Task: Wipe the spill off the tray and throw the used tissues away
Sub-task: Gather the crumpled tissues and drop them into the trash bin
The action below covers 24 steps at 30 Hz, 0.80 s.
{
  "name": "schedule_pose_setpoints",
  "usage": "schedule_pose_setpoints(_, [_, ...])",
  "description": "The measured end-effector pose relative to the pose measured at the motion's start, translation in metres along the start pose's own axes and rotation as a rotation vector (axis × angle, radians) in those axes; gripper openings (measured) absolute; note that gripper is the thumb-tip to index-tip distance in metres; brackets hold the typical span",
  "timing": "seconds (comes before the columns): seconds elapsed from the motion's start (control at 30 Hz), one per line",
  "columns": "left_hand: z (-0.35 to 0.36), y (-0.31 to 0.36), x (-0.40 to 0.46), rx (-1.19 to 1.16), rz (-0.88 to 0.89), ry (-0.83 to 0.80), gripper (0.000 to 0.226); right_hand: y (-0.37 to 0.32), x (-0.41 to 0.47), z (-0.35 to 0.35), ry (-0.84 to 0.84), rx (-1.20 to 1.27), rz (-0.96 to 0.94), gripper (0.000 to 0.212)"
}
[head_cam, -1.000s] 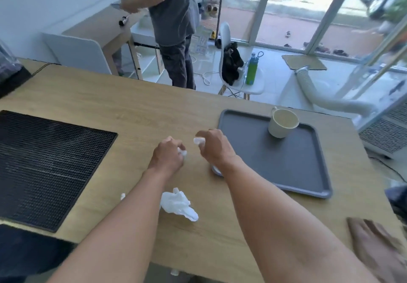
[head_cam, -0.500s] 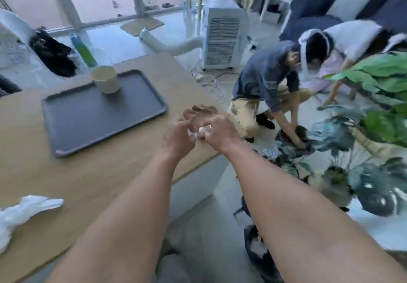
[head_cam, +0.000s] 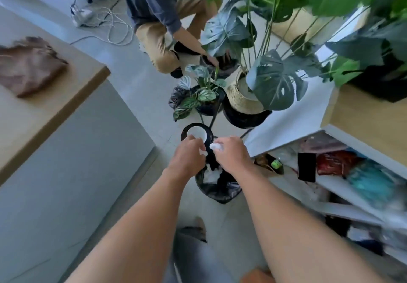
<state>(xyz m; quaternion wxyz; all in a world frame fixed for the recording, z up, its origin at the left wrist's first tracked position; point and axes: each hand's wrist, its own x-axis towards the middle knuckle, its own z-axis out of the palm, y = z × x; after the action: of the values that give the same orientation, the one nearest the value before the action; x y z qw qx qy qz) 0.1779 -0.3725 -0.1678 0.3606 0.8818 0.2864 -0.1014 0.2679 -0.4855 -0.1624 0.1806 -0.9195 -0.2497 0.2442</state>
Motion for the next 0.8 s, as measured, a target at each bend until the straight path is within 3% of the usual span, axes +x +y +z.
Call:
schedule_pose_setpoints(0.2, [0.141, -0.055, 0.065, 0.047, -0.014, -0.166, 0.026, 0.115, 0.038, 0.102, -0.041, -0.039, 0.128, 0.017])
schedule_pose_setpoints(0.43, [0.284, -0.114, 0.137, 0.117, 0.032, -0.227, 0.036, 0.218, 0.083, 0.226, -0.108, -0.042, 0.230, 0.013])
schedule_pose_setpoints(0.5, [0.307, -0.124, 0.144, 0.126, 0.065, -0.268, 0.038, 0.236, 0.086, 0.246, -0.120, -0.024, 0.264, 0.026])
schedule_pose_setpoints(0.63, [0.307, -0.131, 0.133, 0.129, 0.050, -0.279, 0.038, 0.242, 0.074, 0.247, -0.117, -0.013, 0.306, 0.031])
schedule_pose_setpoints(0.8, [0.235, -0.115, 0.105, 0.156, 0.021, -0.241, 0.024, 0.195, 0.064, 0.188, -0.126, -0.041, 0.274, 0.025])
